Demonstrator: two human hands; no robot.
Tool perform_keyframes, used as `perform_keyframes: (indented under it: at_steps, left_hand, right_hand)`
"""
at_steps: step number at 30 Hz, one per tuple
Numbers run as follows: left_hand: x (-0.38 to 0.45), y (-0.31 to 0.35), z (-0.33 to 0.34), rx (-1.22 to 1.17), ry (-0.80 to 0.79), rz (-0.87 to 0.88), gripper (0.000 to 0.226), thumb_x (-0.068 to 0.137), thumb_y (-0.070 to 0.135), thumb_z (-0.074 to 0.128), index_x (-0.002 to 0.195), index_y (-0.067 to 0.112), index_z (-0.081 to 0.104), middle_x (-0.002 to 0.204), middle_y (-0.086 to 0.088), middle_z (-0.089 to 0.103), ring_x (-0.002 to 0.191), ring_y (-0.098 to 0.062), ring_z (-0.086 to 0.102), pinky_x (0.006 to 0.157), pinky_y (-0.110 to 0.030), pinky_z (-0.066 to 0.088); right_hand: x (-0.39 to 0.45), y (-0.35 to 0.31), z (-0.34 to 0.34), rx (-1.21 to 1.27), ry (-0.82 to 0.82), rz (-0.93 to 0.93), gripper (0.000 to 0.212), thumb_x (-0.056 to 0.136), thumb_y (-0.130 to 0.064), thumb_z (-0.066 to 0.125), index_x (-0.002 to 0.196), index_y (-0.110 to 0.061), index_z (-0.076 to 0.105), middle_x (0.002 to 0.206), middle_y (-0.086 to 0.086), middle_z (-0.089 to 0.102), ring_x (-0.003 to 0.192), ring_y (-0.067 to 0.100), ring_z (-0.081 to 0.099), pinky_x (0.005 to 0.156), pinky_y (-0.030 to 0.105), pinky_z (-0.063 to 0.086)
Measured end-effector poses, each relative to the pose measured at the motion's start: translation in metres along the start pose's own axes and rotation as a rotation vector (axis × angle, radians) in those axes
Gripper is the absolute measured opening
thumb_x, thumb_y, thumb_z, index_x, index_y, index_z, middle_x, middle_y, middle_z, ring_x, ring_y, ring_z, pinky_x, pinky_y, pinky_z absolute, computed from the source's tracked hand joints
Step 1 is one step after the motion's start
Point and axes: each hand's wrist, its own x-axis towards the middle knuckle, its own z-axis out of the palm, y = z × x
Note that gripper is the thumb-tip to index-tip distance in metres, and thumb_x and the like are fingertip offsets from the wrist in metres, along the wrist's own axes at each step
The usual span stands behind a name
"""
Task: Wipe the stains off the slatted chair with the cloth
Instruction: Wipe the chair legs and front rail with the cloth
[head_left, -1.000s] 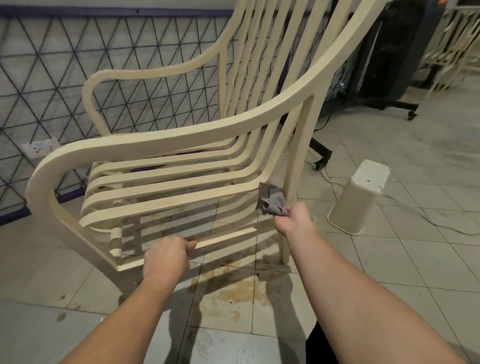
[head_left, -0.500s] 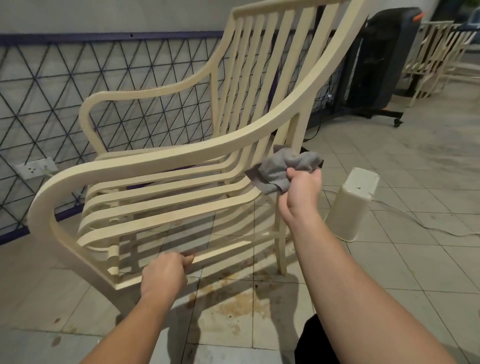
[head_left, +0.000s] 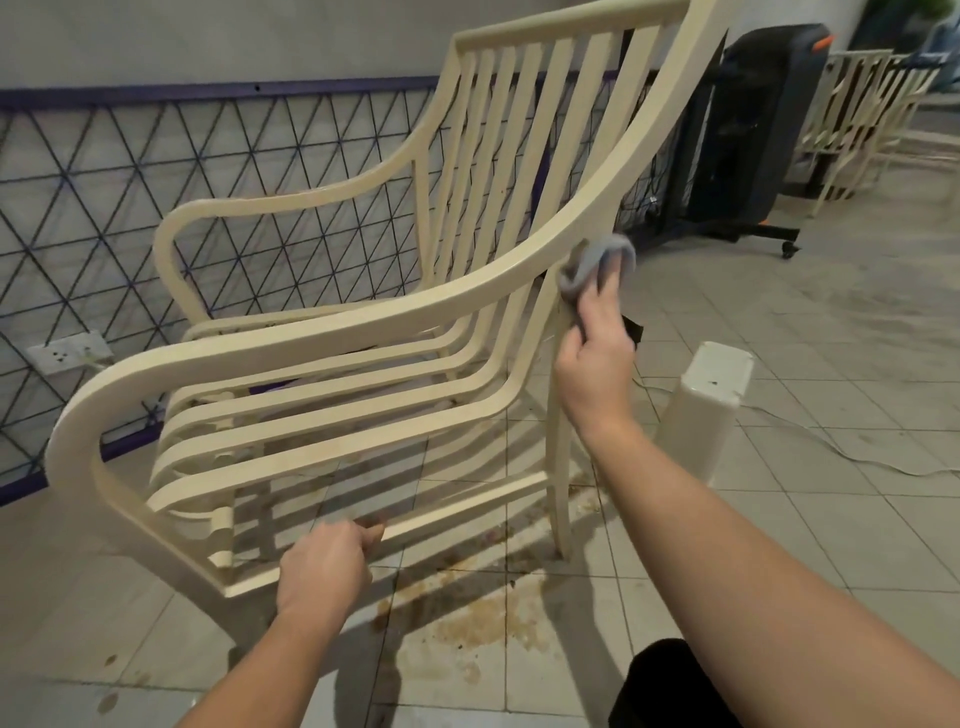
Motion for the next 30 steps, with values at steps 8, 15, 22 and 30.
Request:
perform_keyframes:
  at_steps: [8,15,22,30]
  left_hand:
    - [0.002,-0.001,0.004,-0.007,0.006,-0.021,0.046,0.101,0.017,0.051,0.133,0.049,0.06,0.086,0.01,0.059,0.084,-0.014,0.068,0.072,-0.028,0.053]
    - [0.001,0.001,-0.001,-0.008,-0.005,0.001,0.045,0.102,0.019,0.05,0.135,0.049,0.058,0.086,0.011,0.06,0.084,-0.015,0.068,0.072,-0.029,0.054]
    - [0.002,0.003,-0.001,-0.003,0.003,-0.019,0.035,0.101,0.022,0.053,0.126,0.042,0.068,0.091,0.007,0.067,0.085,-0.018,0.068,0.077,-0.033,0.056]
    - [0.005,0.0,0.004,0.015,0.003,-0.007,0.037,0.099,0.021,0.056,0.126,0.045,0.067,0.088,0.01,0.061,0.086,-0.017,0.068,0.078,-0.033,0.057]
  right_hand:
    - [-0.09,0.06,0.007,-0.127,-0.306,0.151,0.065,0.1,-0.004,0.04,0.156,-0.033,0.024,0.161,-0.028,-0.008,0.139,0.008,0.034,0.107,0.023,0.03]
    - [0.003,0.017,0.008,-0.186,-0.087,-0.132,0.069,0.097,0.002,0.043,0.157,-0.025,0.024,0.16,-0.026,-0.01,0.153,0.02,0.001,0.119,0.037,0.023]
    - [-0.121,0.097,0.022,-0.255,-0.444,0.184,0.078,0.096,0.006,0.041,0.156,-0.038,0.017,0.156,-0.034,-0.014,0.152,0.016,0.004,0.115,0.032,0.025]
    - [-0.174,0.104,0.039,0.144,-0.217,1.095,0.059,0.099,0.002,0.034,0.154,-0.018,0.032,0.146,0.01,0.049,0.091,0.021,0.06,0.076,0.027,0.048]
